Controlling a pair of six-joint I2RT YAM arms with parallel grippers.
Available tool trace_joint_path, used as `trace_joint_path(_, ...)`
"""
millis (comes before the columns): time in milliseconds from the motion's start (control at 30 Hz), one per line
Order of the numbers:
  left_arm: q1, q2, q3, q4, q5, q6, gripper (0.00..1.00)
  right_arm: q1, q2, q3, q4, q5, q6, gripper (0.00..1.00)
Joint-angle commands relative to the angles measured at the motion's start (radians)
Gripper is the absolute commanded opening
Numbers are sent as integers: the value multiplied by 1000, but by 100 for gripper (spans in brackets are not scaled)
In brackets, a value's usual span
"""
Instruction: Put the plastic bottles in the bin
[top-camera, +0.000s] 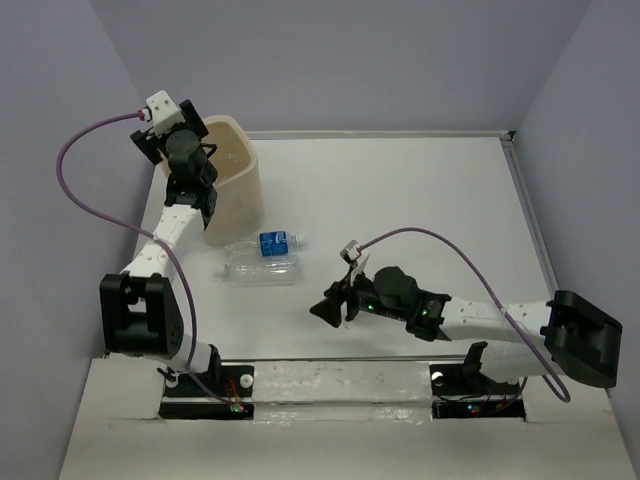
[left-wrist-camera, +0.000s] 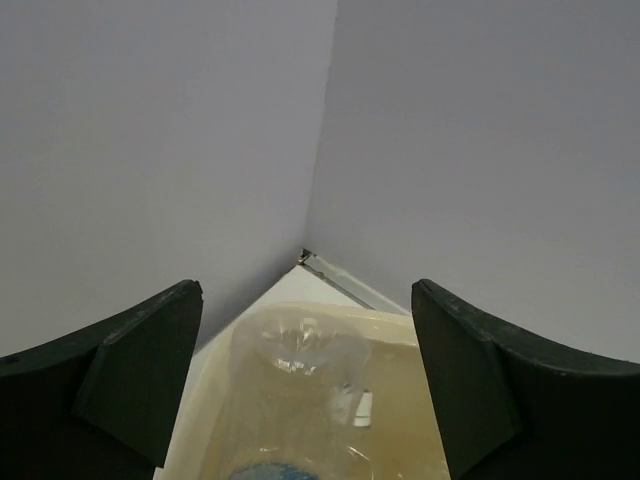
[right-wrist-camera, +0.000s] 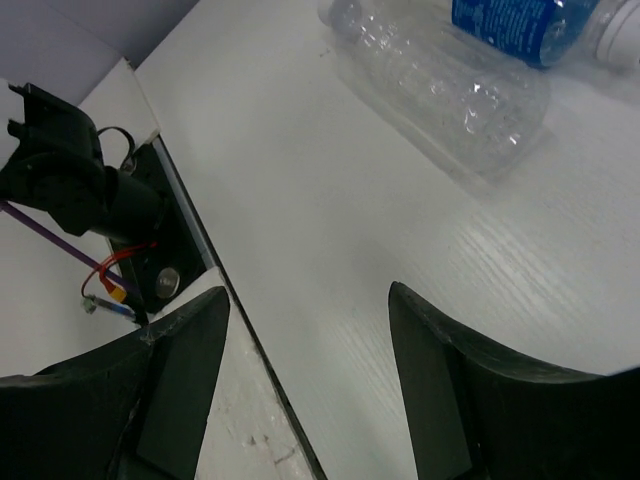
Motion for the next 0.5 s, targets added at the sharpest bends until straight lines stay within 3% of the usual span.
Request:
trace_joint_path(0,-42,-181,-55,120,-3,-119,99,11,37,177,-33,0,-89,71)
trace_joint_path(333,-77,-477,-83,-167,176,-326,99,11,357,607,-441,-46,-336,73)
trace_joint_path(467,-79,-632,-77,-415,319,-442,99,11,441,721,-501,-56,-483,79)
